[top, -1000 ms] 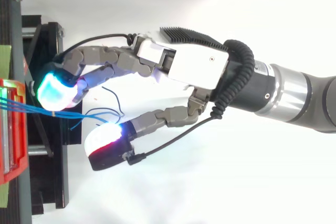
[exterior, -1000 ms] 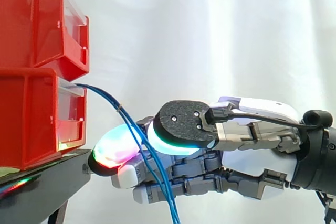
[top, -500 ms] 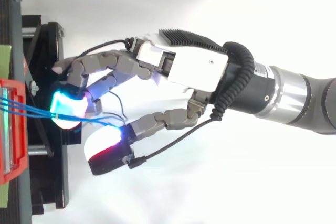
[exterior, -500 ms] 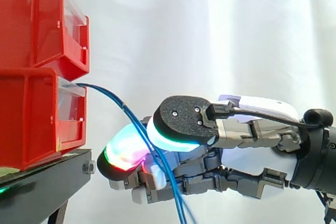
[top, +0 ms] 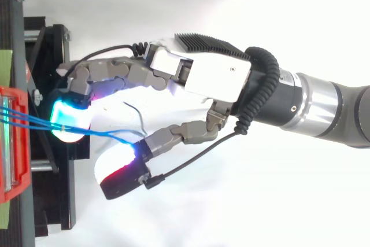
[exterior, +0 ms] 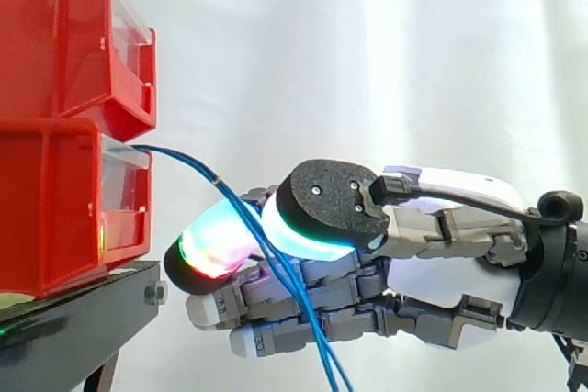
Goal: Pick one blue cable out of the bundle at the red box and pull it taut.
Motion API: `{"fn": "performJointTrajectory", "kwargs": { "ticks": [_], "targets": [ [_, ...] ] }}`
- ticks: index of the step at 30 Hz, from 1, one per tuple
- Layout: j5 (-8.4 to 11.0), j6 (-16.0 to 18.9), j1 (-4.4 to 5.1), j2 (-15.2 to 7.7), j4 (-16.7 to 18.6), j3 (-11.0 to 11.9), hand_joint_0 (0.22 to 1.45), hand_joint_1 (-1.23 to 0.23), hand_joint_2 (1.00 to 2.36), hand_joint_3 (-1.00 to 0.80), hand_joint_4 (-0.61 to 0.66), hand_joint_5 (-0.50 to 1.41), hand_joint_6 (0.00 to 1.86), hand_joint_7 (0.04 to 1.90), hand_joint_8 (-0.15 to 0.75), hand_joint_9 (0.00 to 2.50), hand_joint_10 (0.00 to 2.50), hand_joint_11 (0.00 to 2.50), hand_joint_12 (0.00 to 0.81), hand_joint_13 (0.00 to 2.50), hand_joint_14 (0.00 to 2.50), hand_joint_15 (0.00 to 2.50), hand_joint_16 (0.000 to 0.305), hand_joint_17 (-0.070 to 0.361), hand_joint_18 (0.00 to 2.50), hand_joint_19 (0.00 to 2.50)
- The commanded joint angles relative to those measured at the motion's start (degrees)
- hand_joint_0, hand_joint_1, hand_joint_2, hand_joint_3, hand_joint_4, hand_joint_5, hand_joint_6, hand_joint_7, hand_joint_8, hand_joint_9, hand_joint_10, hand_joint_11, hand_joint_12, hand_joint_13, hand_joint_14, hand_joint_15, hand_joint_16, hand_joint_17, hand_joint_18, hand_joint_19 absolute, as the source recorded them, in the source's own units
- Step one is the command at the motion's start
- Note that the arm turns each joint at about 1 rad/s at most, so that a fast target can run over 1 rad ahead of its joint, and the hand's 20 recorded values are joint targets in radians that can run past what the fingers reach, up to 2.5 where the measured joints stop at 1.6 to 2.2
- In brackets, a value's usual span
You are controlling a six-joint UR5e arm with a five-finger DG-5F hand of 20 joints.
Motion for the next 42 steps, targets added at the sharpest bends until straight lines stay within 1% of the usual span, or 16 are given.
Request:
{"fn": "performJointTrajectory", "kwargs": {
  "ticks": [1,5,8,10,13,17,24,30,36,42],
  "targets": [
    [-0.01,0.00,-0.01,0.00,0.04,0.01,0.50,-0.74,1.00,-0.50,0.19,-0.12,0.50,1.17,0.425,0.34,0.00,0.00,0.468,0.36,0.00,0.00,0.064,0.143,0.34,0.10],
    [-0.01,0.00,-0.19,0.00,0.04,0.01,0.50,-0.72,1.00,-0.50,0.18,-0.12,0.50,1.17,0.413,0.32,0.00,0.00,0.465,0.33,0.00,0.00,0.064,0.145,0.31,0.09],
    [-0.01,0.00,-0.19,0.00,0.04,0.01,0.50,-0.72,1.00,-0.50,0.19,-0.12,0.50,1.19,0.406,0.40,0.00,0.00,0.461,0.34,0.00,0.00,0.064,0.144,0.32,0.11],
    [0.07,-0.09,-0.19,0.00,0.13,-0.08,0.51,-0.73,1.00,-0.50,0.19,-0.11,0.50,1.21,0.394,0.43,0.00,0.03,0.457,0.35,0.00,0.00,0.064,0.144,0.33,0.12],
    [0.07,-0.09,-0.19,0.00,0.04,0.01,0.52,-0.75,1.00,-0.50,0.19,-0.10,0.50,1.25,0.385,0.51,0.01,0.14,0.449,0.39,0.00,0.03,0.063,0.141,0.36,0.15],
    [-0.01,-0.09,-0.19,0.00,0.04,0.01,0.53,-0.75,1.00,-0.50,0.17,-0.08,0.50,1.30,0.375,0.56,0.00,0.20,0.443,0.41,0.00,0.05,0.061,0.137,0.39,0.17],
    [0.34,-0.09,-0.10,0.09,-0.13,0.18,0.54,-0.75,1.00,-0.50,0.22,-0.08,0.50,1.27,0.365,0.59,0.01,0.21,0.437,0.42,0.00,0.05,0.060,0.135,0.41,0.19],
    [0.43,-0.09,-0.10,0.00,-1.10,1.85,0.55,-0.74,1.00,-0.50,0.21,-0.08,0.50,1.25,0.359,0.63,0.01,0.23,0.430,0.43,0.00,0.07,0.059,0.133,0.43,0.20],
    [0.86,-0.09,-0.10,0.00,-4.27,3.79,0.55,-0.74,1.00,-0.50,0.24,-0.07,0.50,1.19,0.352,0.66,0.01,0.22,0.427,0.45,0.00,0.07,0.058,0.131,0.44,0.21],
    [1.04,-0.09,-0.01,0.00,-5.14,4.23,0.55,-0.73,1.00,-0.50,0.24,-0.07,0.50,1.19,0.348,0.69,0.01,0.25,0.425,0.46,0.00,0.08,0.058,0.130,0.46,0.22]
  ]
}}
